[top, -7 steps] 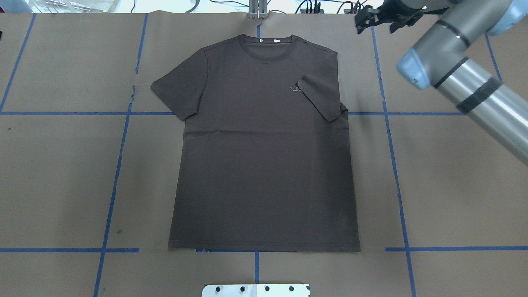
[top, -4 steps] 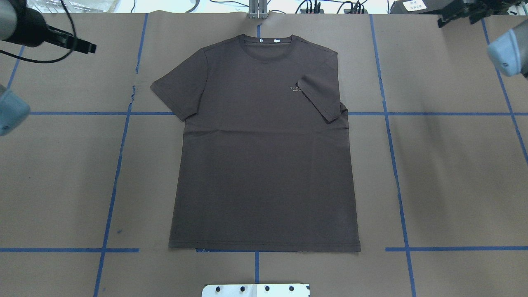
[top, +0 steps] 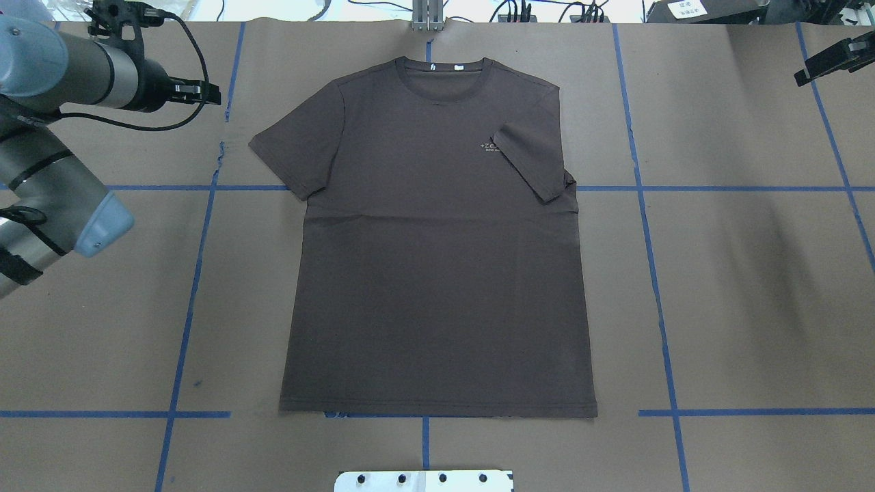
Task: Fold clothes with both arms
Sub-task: 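Release the sleeve and raise the right gripper away while the left arm approaches, then move the left gripper to the sleeve nearest it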
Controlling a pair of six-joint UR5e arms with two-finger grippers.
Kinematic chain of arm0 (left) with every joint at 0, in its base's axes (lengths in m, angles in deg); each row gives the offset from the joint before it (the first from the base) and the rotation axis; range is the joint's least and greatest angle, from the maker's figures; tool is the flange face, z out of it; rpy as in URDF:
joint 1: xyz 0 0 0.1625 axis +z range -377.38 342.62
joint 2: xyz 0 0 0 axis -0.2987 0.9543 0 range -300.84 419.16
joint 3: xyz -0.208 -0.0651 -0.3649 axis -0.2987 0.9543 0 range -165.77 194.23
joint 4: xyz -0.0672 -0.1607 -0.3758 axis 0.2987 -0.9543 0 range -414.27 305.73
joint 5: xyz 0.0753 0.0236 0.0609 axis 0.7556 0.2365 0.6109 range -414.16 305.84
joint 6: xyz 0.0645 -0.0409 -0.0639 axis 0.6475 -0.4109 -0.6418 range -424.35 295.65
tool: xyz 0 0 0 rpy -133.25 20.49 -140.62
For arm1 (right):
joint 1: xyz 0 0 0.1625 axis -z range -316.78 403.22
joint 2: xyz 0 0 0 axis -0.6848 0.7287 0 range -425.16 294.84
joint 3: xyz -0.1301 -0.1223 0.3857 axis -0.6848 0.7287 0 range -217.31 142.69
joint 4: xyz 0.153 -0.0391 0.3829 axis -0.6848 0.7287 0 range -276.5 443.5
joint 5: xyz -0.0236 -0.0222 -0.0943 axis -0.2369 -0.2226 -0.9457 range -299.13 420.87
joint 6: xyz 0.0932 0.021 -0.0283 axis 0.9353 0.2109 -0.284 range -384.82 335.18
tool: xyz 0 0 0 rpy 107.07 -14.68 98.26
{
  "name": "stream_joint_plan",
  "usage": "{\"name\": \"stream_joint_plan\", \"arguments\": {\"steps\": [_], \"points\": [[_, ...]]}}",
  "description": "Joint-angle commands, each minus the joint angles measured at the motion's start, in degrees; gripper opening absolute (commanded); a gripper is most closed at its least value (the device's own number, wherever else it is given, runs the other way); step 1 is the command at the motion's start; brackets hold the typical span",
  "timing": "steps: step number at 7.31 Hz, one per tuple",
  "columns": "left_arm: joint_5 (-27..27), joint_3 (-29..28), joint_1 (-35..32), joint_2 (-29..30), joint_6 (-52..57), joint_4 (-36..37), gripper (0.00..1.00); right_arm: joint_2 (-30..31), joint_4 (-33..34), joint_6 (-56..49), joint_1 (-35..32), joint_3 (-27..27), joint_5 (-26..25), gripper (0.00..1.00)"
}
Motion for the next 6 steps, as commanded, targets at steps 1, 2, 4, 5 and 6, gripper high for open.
{"name": "stream_joint_plan", "arguments": {"steps": [1,2,4,5,6], "points": [[3.7,-10.8,2.5,4.3,-2.7,-7.3,0.67,0.5,-0.1,-0.3,-0.1,-0.3,0.1,1.0],[6.6,-11.5,5.1,4.5,-4.1,-7.2,0.67,0.4,-0.1,-0.3,-0.1,-0.3,0.1,1.0],[7.3,-12.2,8.1,4.5,-8.2,-7.1,0.67,0.5,-0.1,-0.3,-0.1,-0.3,0.2,1.0],[8.5,-13.2,8.9,4.5,-8.7,-7.2,0.65,0.5,-0.2,-0.3,-0.1,-0.2,0.2,1.0],[10.0,-14.2,9.0,5.8,-8.8,-6.8,0.63,0.5,-0.2,-0.3,-0.1,-0.3,0.2,1.0]]}}
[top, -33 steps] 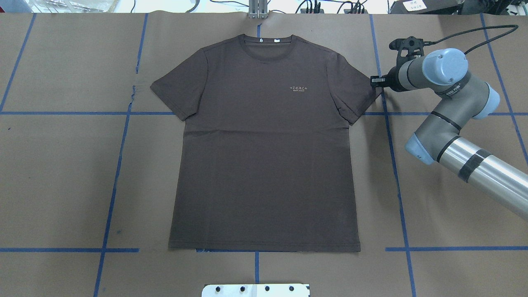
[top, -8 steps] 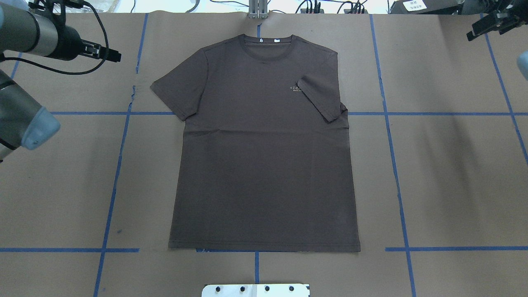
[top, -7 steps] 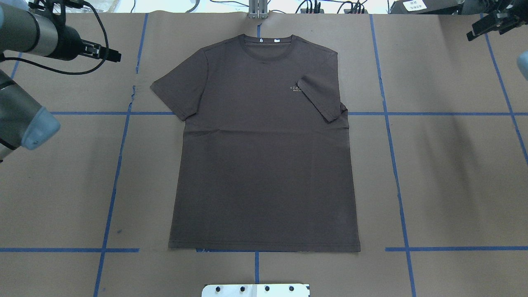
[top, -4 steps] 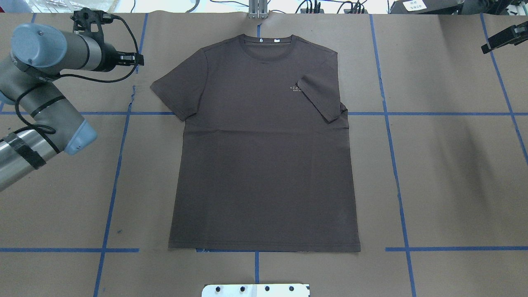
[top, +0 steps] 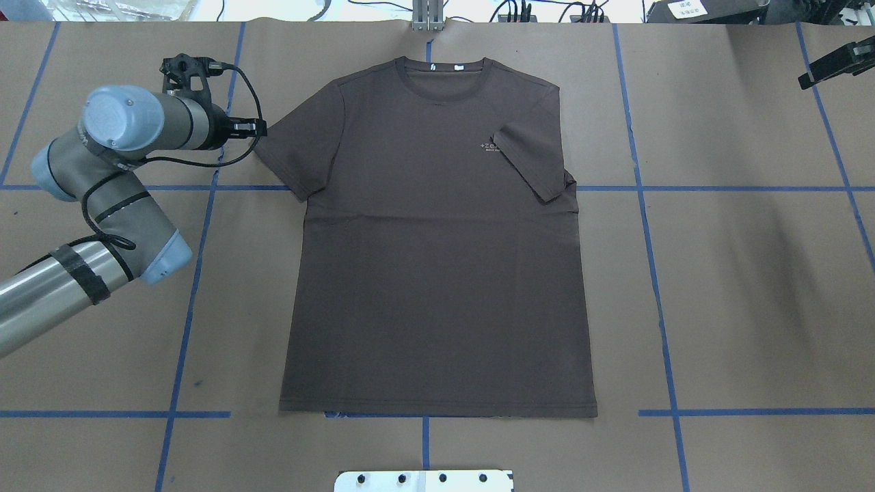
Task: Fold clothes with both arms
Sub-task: 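Move the left gripper to the sleeve nearest it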
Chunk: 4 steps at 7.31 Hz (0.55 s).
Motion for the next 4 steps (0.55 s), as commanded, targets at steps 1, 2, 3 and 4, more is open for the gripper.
{"name": "stream_joint_plan", "arguments": {"steps": [1,2,3,4], "points": [[1.7,-1.3,0.8,1.0,-0.7,0.3,0.61,0.1,0.0,-0.1,0.1,0.1,0.0,1.0],[1.7,-1.3,0.8,1.1,-0.6,0.3,0.6,0.2,-0.1,0.0,0.0,0.0,0.1,1.0],[1.7,-1.3,0.8,1.1,-0.3,0.4,0.59,0.2,-0.1,0.0,0.1,0.0,0.0,1.0],[1.7,-1.3,0.8,1.0,-0.1,0.4,0.59,0.4,-0.1,0.0,0.1,0.0,0.0,1.0]]}}
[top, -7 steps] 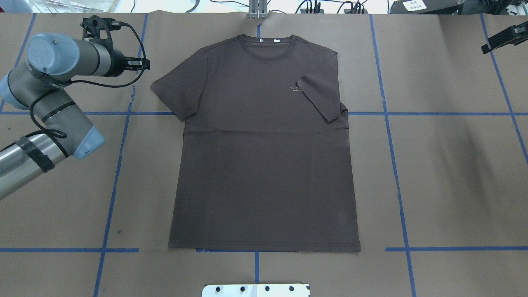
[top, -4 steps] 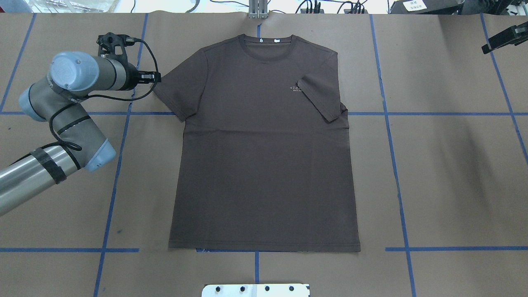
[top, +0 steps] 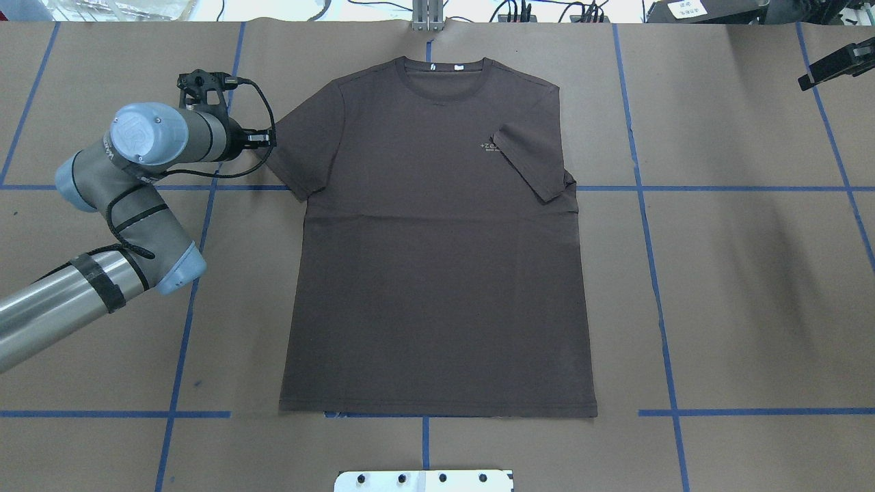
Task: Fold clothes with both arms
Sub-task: 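Move the left gripper to the sleeve nearest it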
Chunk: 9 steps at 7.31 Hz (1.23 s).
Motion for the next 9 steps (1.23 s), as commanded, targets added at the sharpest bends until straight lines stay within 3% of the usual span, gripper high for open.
{"name": "stream_joint_plan", "arguments": {"steps": [1,3,5,8,9], "points": [[0.2,-0.6,0.0,0.0,0.2,0.0,0.59,0.1,0.0,0.0,0.0,0.0,0.0,1.0],[0.2,-1.0,0.0,0.1,0.2,0.0,0.59,0.1,0.0,0.0,0.0,0.0,0.0,1.0],[0.2,-0.9,0.0,0.1,0.2,0.0,0.37,0.1,0.0,0.0,0.0,0.0,0.0,1.0],[0.3,-1.0,0.7,0.1,0.3,0.0,0.37,0.1,0.0,-0.1,0.0,0.2,0.0,1.0],[0.2,-0.9,0.8,0.2,0.2,0.0,0.18,0.1,0.0,-0.1,-0.1,0.2,0.0,1.0]]}}
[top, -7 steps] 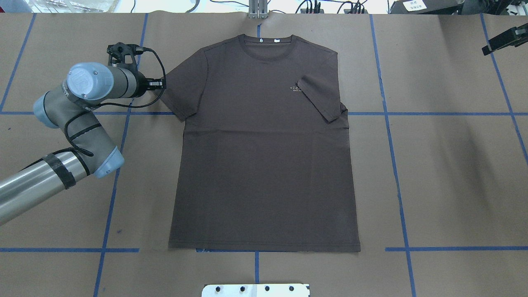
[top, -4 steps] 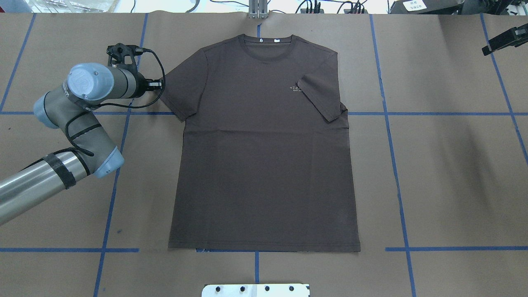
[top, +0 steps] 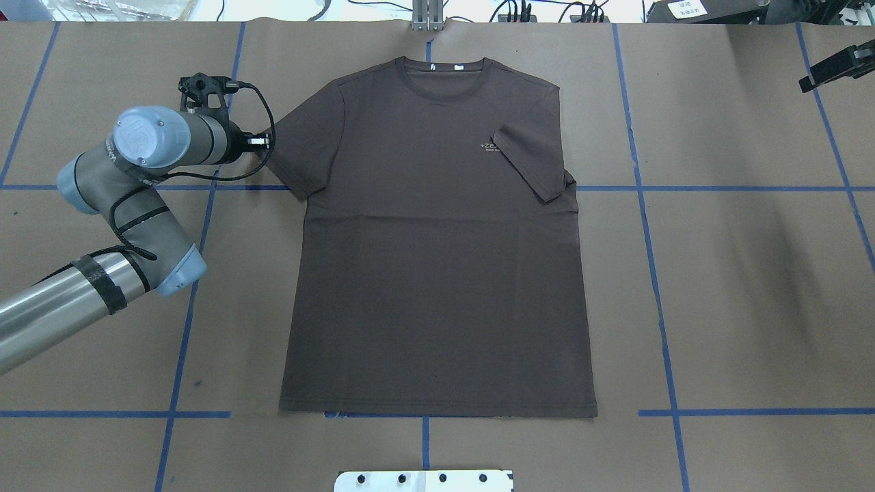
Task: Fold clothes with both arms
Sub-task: 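Move the left gripper to the sleeve nearest it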
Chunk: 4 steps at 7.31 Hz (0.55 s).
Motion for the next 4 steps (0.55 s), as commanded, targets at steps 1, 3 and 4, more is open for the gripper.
{"name": "stream_joint_plan", "arguments": {"steps": [1,3,4], "points": [[0.0,0.1,0.6,0.3,0.1,0.1,0.0,0.0,0.0,0.0,0.0,0.0,0.0,1.0],[0.0,0.3,0.6,2.3,-0.1,1.6,0.0,0.2,0.0,0.0,-0.1,0.0,0.0,1.0],[0.0,0.7,0.6,5.1,-0.1,6.5,0.0,0.2,0.0,0.0,-0.1,0.0,0.0,1.0]]}}
